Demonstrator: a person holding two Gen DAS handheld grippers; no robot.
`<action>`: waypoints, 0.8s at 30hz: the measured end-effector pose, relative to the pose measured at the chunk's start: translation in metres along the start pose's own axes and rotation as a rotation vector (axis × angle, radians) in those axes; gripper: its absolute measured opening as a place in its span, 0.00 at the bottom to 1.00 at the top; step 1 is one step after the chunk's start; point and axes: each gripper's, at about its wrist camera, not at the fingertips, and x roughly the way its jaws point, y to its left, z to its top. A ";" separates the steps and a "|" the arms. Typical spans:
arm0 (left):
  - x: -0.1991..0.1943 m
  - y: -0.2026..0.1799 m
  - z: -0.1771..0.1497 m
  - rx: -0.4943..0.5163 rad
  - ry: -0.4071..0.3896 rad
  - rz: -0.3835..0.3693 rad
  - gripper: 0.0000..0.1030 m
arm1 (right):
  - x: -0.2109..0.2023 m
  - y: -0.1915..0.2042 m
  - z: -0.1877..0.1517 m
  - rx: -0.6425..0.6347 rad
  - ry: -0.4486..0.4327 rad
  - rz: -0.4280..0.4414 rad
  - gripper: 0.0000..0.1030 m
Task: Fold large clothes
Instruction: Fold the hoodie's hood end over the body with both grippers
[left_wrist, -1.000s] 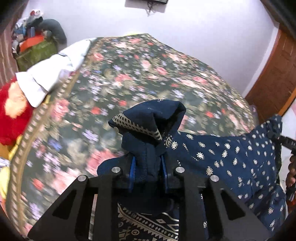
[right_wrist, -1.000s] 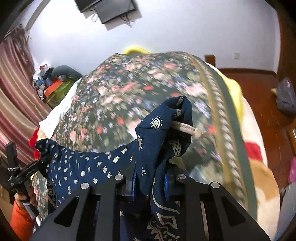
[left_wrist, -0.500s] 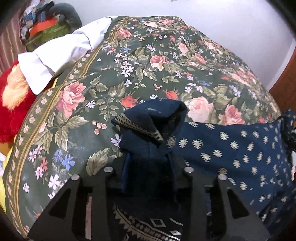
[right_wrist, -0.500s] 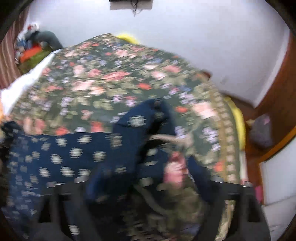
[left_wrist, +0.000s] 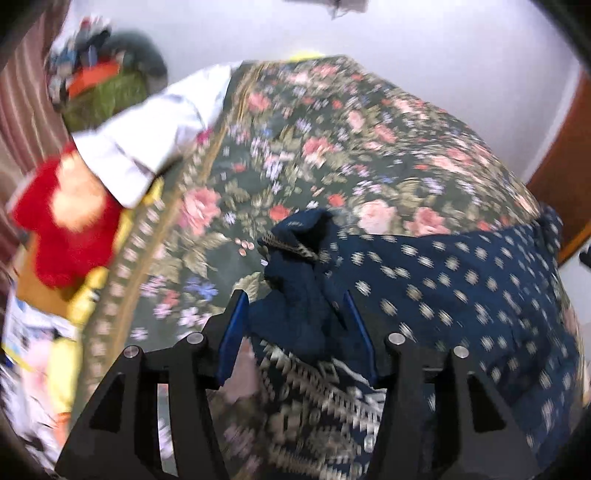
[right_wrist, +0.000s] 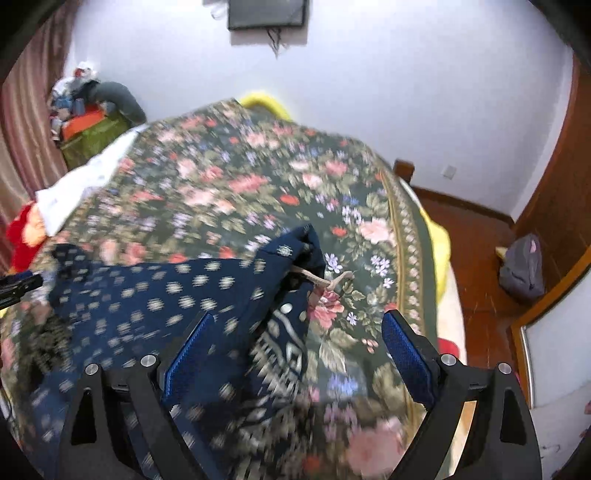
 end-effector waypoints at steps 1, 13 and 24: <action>-0.014 -0.004 -0.002 0.017 -0.015 0.002 0.51 | -0.013 0.001 -0.001 -0.003 -0.014 0.005 0.88; -0.179 -0.052 -0.045 0.137 -0.224 -0.126 0.56 | -0.189 0.035 -0.034 -0.069 -0.163 0.102 0.94; -0.220 -0.053 -0.116 0.142 -0.190 -0.135 0.90 | -0.226 0.062 -0.126 -0.095 -0.080 0.161 1.00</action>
